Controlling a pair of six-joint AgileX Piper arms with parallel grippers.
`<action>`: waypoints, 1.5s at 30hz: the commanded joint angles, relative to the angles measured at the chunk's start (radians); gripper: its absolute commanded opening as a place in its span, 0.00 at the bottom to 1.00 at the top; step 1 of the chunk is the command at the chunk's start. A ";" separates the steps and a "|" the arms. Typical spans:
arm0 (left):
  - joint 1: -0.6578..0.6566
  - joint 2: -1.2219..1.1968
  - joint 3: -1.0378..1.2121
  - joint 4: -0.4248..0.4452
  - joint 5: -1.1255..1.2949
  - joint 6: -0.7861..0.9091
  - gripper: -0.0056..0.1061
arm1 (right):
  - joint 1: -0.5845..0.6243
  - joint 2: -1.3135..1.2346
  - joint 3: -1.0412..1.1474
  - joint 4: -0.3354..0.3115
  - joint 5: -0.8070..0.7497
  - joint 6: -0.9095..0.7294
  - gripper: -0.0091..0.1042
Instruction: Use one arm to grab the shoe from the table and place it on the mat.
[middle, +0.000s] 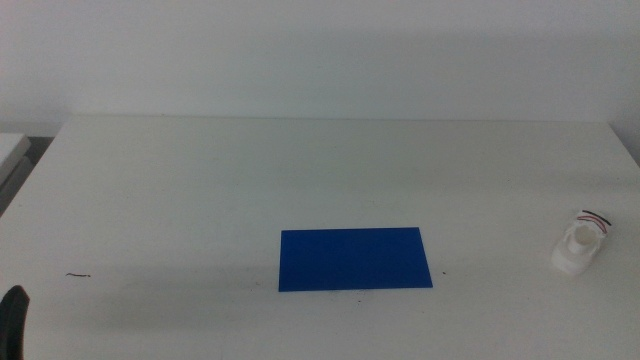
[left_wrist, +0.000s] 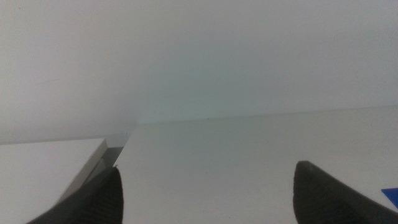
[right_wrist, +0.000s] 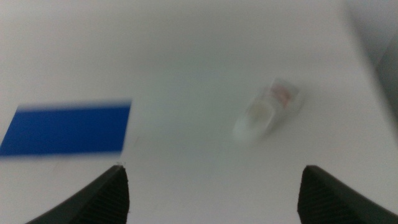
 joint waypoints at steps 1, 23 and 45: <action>0.000 0.005 0.001 -0.004 -0.012 -0.003 0.89 | -0.005 0.141 -0.102 0.046 0.117 0.013 0.90; 0.000 0.005 0.001 -0.004 -0.012 -0.003 0.89 | -0.045 1.177 -0.469 -0.212 -0.084 0.794 0.90; 0.000 0.005 0.001 -0.004 -0.012 -0.003 0.89 | 0.104 1.276 -0.537 -0.340 -0.056 0.953 0.18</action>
